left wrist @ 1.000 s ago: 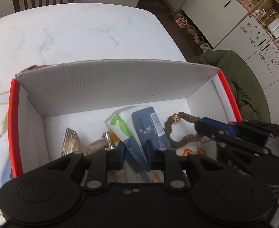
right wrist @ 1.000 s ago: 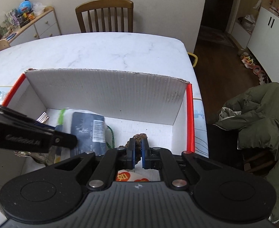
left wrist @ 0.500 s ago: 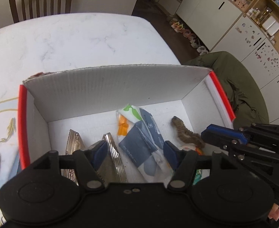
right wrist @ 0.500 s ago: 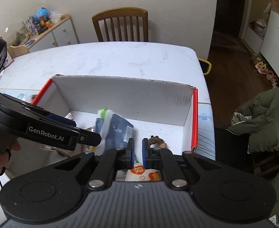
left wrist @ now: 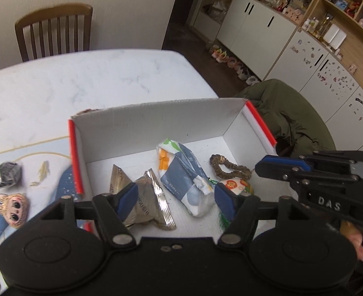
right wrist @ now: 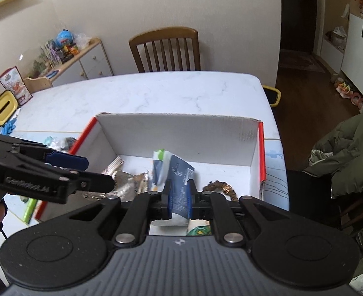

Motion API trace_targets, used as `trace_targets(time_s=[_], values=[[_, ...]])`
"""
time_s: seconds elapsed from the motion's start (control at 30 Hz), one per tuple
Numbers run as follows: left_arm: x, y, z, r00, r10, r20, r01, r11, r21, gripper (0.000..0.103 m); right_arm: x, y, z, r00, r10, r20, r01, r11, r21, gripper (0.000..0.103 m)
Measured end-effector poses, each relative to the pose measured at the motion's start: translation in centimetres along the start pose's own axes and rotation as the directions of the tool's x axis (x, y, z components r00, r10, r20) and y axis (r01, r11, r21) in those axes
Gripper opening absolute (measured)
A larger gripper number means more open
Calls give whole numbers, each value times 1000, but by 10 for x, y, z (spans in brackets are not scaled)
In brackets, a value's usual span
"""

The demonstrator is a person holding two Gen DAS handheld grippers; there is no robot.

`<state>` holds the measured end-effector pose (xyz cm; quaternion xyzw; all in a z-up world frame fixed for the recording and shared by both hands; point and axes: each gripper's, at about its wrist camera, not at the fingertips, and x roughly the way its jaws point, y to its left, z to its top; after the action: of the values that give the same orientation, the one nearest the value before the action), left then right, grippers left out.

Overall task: Organize objects
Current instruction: 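Open both grippers to release the tissue pack and bracelet in the box, then withdraw both grippers from the box back over the mat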

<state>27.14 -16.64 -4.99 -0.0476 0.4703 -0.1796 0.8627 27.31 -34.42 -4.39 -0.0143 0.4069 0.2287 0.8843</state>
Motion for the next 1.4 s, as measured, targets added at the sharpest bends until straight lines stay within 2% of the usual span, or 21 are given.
trace_targets(time_s=[0.13, 0.33, 0.4, 0.47, 0.5, 0.7, 1.03, 1.1, 1.27, 1.4], values=[[-28, 6, -12, 999, -2, 45, 2, 1000, 1, 74, -10, 13, -2, 999, 27, 18, -27, 1000, -7, 27], [-68, 34, -35, 995, 10, 96, -8, 1000, -14, 81, -19, 44, -5, 999, 42, 26, -42, 999, -20, 28], [-79, 48, -42, 993, 28, 114, -25, 999, -23, 84, -21, 59, -7, 999, 40, 35, -39, 999, -30, 33], [-90, 63, -49, 991, 42, 127, -38, 999, -37, 85, -22, 75, -10, 998, 38, 47, -36, 999, -34, 49], [-95, 72, -52, 990, 49, 133, -43, 998, -43, 86, -22, 83, -11, 998, 38, 51, -36, 999, -34, 50], [-119, 114, -65, 984, 85, 154, -77, 995, -55, 93, -18, 127, -13, 998, 43, 54, -42, 999, -12, 52], [-140, 177, -77, 983, 86, 161, -81, 996, -39, 99, -5, 196, -23, 998, 31, 46, -31, 1000, 5, 68], [-142, 186, -80, 983, 85, 162, -83, 996, -24, 102, -1, 208, -25, 999, 29, 42, -29, 1000, 8, 70], [-140, 210, -90, 984, 94, 154, -95, 995, 0, 102, 14, 235, -32, 999, 30, 22, -31, 999, 16, 80], [-132, 229, -103, 983, 113, 141, -115, 993, 7, 102, 29, 254, -40, 999, 29, -14, -29, 1000, 10, 81]])
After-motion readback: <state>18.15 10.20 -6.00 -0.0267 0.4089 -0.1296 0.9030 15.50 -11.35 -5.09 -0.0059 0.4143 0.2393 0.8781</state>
